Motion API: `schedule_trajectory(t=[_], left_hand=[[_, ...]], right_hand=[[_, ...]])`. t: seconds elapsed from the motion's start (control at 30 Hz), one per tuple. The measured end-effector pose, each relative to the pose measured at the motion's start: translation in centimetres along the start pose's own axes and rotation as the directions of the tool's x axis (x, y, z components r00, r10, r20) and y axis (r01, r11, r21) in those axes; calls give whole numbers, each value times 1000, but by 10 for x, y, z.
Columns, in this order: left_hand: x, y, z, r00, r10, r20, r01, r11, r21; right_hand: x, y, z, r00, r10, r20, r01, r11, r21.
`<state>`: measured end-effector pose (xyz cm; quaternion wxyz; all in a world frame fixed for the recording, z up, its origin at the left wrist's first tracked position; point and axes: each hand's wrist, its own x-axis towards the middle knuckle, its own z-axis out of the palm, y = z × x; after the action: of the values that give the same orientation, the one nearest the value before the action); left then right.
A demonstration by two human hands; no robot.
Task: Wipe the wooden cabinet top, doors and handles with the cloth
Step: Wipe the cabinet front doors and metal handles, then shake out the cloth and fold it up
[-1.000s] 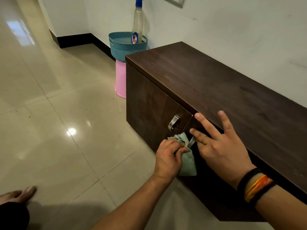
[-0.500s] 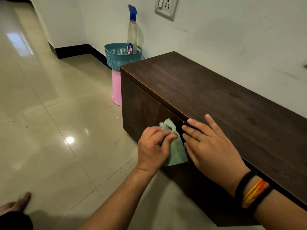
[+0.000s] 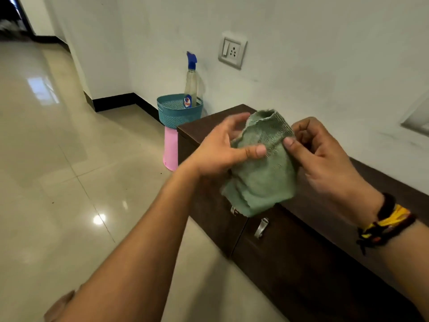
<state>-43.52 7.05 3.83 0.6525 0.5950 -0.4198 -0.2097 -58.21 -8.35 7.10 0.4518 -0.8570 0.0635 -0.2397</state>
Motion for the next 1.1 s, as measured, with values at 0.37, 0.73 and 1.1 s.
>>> schedule_trajectory(t=[0.37, 0.73, 1.1], left_hand=[[83, 85, 9, 944, 56, 325, -121, 975, 184], [111, 137, 42, 988, -86, 126, 102, 987, -123], [111, 92, 20, 982, -123, -145, 186, 773, 607]], right_hand=[[41, -57, -79, 979, -106, -174, 87, 990, -110], [-8, -21, -70, 984, 176, -37, -50, 468, 882], [56, -61, -66, 888, 130, -441, -176, 982, -66]])
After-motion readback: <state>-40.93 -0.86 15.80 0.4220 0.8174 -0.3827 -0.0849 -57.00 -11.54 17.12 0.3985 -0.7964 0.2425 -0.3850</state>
